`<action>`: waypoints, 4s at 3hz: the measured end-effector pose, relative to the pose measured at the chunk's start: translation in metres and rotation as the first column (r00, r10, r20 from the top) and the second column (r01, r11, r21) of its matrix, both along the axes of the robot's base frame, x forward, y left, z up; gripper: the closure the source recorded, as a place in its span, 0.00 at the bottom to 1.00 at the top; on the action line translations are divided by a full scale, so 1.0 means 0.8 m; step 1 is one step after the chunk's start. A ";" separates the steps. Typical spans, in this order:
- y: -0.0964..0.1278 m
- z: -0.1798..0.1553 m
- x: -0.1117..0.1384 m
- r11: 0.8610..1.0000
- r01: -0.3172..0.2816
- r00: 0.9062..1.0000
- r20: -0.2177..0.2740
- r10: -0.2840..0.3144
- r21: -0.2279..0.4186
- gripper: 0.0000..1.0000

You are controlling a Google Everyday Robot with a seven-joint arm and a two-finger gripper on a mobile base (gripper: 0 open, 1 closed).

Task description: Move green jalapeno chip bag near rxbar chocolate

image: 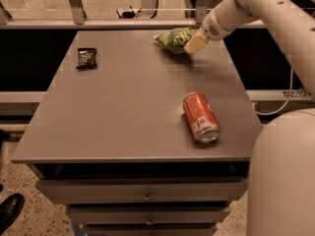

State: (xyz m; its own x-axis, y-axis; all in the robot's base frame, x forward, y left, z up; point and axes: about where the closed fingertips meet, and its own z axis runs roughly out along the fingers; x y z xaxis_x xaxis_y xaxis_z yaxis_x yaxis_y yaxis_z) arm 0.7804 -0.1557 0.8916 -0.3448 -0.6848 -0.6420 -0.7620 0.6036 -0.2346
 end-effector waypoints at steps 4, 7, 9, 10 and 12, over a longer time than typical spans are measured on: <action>0.114 0.147 -0.068 0.969 -0.248 0.915 0.326 0.236 -0.003 1.00; 0.237 0.062 -0.015 0.937 -0.350 0.892 0.301 0.338 -0.013 0.84; 0.267 0.021 -0.003 0.933 -0.358 0.895 0.273 0.353 -0.033 0.30; 0.272 0.013 0.003 0.935 -0.352 0.898 0.270 0.347 -0.031 0.06; 0.202 0.052 -0.025 0.951 -0.310 0.910 0.288 0.297 0.000 0.00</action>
Offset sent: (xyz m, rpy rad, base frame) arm -0.1122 0.0563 0.2343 0.0553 -0.4931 0.3065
